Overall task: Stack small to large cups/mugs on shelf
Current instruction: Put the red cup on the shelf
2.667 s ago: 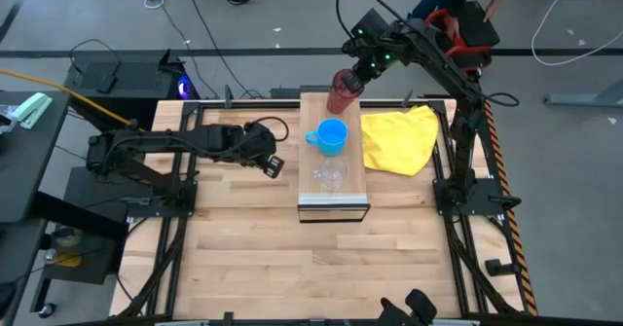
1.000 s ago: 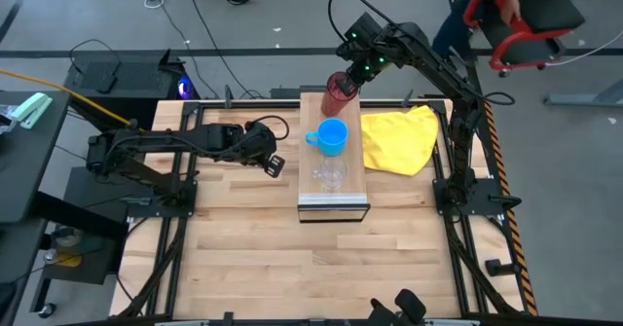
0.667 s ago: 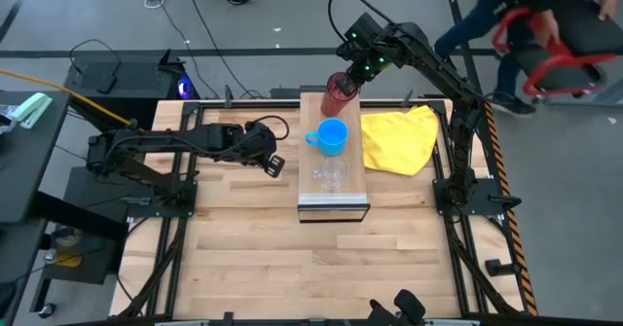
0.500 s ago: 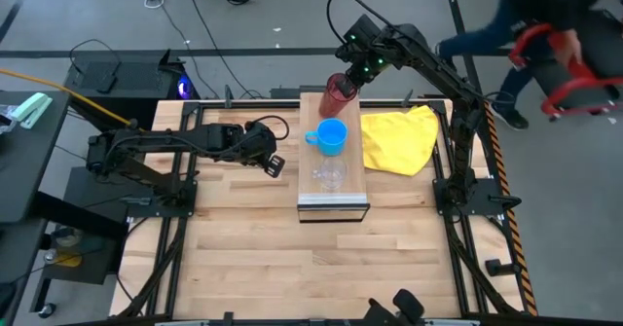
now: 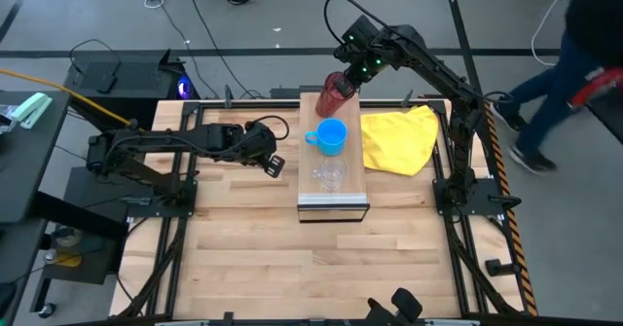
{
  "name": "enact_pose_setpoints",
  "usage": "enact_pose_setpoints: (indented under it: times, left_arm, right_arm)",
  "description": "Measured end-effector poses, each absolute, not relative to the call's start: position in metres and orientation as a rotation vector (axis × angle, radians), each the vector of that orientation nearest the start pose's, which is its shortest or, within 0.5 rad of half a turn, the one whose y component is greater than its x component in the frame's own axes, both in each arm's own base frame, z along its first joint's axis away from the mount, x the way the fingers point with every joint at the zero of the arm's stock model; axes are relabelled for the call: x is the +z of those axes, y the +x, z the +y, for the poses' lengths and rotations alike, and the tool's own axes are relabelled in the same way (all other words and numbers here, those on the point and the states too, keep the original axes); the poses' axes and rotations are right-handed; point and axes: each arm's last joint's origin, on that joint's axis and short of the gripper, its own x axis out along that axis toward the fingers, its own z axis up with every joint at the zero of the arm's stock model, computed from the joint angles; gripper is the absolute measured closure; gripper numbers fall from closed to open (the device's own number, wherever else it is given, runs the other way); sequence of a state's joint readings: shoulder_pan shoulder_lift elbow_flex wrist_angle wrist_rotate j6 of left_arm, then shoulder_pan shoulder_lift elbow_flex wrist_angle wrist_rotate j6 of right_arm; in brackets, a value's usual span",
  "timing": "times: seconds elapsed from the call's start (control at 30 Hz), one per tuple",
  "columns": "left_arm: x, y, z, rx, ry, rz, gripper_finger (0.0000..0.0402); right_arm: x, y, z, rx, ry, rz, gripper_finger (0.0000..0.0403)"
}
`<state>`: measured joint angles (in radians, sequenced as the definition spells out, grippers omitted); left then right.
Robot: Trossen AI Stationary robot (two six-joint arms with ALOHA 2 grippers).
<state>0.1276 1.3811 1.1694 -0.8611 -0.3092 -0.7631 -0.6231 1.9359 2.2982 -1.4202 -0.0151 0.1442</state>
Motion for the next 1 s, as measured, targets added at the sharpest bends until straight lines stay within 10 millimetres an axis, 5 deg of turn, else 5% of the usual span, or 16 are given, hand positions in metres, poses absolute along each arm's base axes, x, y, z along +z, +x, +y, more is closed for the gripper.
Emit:
enact_pose_setpoints:
  times: [0.63,1.0]
  left_arm:
    - [0.286,0.265,0.043,0.778,-0.579,0.866,0.0373]
    - [0.286,0.265,0.043,0.779,-0.579,0.865,0.0369]
  right_arm:
    - [0.410,0.300,-0.215,-0.606,0.433,0.988,0.0325]
    - [0.437,0.289,-0.205,-0.602,0.389,0.890,0.0323]
